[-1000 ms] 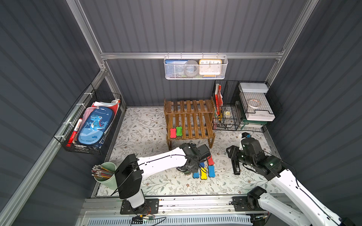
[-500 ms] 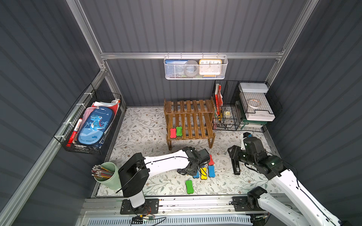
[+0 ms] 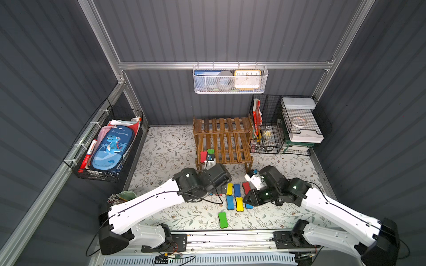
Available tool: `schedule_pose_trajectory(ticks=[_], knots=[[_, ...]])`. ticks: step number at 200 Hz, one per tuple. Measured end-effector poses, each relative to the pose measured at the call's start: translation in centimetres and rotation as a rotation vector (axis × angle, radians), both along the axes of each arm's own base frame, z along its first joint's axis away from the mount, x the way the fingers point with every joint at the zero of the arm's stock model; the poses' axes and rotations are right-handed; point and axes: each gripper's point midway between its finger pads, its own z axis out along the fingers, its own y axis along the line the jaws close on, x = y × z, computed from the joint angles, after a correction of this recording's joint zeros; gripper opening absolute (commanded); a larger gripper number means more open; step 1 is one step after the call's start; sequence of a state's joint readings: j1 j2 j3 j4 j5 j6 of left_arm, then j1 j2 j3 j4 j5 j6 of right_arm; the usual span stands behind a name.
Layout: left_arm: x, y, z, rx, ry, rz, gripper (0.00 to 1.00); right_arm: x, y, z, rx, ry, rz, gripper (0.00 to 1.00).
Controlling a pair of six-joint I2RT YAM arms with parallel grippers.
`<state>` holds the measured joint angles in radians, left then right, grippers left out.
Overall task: Remove the whiteboard erasers from the shelf
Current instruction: Move the whiteboard eraser to the center of the board.
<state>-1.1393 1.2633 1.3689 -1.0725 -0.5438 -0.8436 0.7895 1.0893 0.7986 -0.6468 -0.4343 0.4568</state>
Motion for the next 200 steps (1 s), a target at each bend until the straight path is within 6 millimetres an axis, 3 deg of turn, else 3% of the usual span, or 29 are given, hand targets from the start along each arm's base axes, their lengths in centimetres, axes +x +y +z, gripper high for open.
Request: schedule_pose_trajectory(ticks=[47, 69, 97, 143, 200], knots=[[0.9, 3.7, 9.0, -0.096, -0.224, 0.048, 0.99, -2.3, 5.1, -3.9, -0.108, 0.070, 0.221, 0.08], [0.8, 5.6, 11.9, -0.134, -0.300, 0.064, 0.99, -3.1, 6.5, -5.3, -0.140, 0.075, 0.282, 0.05], [0.6, 7.1, 13.5, -0.142, -0.353, 0.067, 0.99, -3.5, 7.9, -6.8, -0.181, 0.072, 0.343, 0.04], [0.7, 7.6, 15.2, -0.136, -0.401, 0.053, 0.99, -4.7, 10.2, -8.1, -0.212, 0.055, 0.440, 0.02], [0.9, 7.8, 17.0, -0.140, -0.443, 0.052, 0.99, -4.3, 9.9, -10.5, -0.285, 0.062, 0.435, 0.00]])
